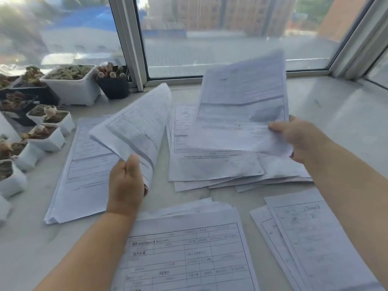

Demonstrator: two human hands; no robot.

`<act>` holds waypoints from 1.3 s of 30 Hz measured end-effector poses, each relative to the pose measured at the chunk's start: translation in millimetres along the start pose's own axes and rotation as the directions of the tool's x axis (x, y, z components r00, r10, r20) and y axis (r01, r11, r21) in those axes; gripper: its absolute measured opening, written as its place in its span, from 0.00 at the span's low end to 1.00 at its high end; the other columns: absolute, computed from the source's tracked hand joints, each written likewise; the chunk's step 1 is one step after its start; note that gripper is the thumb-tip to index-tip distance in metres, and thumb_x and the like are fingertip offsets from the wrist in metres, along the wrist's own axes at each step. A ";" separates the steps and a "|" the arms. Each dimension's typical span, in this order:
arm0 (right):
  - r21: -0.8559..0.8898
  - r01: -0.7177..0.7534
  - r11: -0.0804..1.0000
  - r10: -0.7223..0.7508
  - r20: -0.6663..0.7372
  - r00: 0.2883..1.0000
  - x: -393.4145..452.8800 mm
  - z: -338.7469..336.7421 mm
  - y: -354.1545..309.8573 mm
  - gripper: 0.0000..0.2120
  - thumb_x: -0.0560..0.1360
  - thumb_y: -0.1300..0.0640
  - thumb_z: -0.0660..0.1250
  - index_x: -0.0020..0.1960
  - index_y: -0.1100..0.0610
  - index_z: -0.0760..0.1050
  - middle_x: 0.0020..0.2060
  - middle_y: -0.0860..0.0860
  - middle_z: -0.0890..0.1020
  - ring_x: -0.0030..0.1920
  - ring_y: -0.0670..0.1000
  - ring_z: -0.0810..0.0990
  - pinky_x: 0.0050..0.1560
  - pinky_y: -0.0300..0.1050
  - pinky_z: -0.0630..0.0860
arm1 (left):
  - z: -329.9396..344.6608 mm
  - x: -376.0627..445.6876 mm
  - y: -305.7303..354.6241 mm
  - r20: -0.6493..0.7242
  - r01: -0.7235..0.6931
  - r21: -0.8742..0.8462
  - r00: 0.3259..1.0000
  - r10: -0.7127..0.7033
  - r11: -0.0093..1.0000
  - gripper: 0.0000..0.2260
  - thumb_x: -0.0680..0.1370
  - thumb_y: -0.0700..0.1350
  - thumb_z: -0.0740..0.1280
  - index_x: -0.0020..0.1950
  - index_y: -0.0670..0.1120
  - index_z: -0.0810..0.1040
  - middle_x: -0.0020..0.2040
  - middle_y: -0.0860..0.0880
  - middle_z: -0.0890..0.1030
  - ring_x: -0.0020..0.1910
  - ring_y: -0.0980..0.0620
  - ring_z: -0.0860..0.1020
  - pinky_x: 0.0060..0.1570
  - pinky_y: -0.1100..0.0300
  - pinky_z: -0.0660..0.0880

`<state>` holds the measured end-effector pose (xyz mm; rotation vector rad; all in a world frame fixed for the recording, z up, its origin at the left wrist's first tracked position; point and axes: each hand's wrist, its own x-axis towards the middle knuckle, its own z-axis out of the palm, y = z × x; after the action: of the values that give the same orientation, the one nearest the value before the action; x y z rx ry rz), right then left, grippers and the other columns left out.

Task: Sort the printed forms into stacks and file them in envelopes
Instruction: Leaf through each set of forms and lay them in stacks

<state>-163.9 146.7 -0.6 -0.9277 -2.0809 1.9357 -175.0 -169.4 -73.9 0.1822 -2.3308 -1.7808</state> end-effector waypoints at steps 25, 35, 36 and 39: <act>-0.404 0.227 0.886 -0.202 0.104 0.974 -84.7 15.8 48.7 0.07 0.77 0.60 0.61 0.50 0.53 0.77 0.42 0.50 0.83 0.40 0.52 0.81 0.44 0.51 0.81 | 25.1 1.8 21.9 0.655 -0.531 0.588 0.755 0.026 0.610 0.12 0.79 0.58 0.57 0.55 0.58 0.77 0.64 0.55 0.72 0.68 0.53 0.66 0.72 0.40 0.49; -0.501 0.130 0.855 0.056 0.339 0.939 -280.8 -42.5 128.4 0.03 0.73 0.53 0.69 0.46 0.47 0.76 0.32 0.45 0.80 0.30 0.41 0.76 0.37 0.35 0.74 | -23.7 -152.3 49.6 0.700 -0.722 0.360 0.628 0.339 0.591 0.18 0.78 0.55 0.63 0.66 0.54 0.72 0.66 0.54 0.69 0.68 0.53 0.65 0.70 0.60 0.57; -0.567 0.154 0.809 0.060 0.340 0.939 -292.6 -45.4 135.8 0.05 0.72 0.50 0.69 0.47 0.44 0.75 0.33 0.45 0.80 0.30 0.40 0.75 0.37 0.32 0.73 | -33.0 -176.5 45.9 0.710 -0.718 0.336 0.618 0.337 0.609 0.17 0.77 0.55 0.63 0.65 0.54 0.73 0.64 0.55 0.69 0.66 0.54 0.66 0.68 0.62 0.59; -0.641 0.185 0.745 0.028 0.308 0.951 -319.4 -54.8 147.1 0.08 0.73 0.47 0.69 0.50 0.42 0.72 0.32 0.46 0.78 0.34 0.40 0.76 0.38 0.32 0.72 | -57.3 -241.8 32.5 0.742 -0.710 0.293 0.591 0.316 0.640 0.16 0.76 0.57 0.63 0.62 0.55 0.73 0.61 0.57 0.68 0.63 0.58 0.66 0.65 0.65 0.60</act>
<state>167.1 21.1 -36.9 -0.6306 -3.0357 1.3345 74.2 -161.5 -48.6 -1.1410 -2.8332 -0.8375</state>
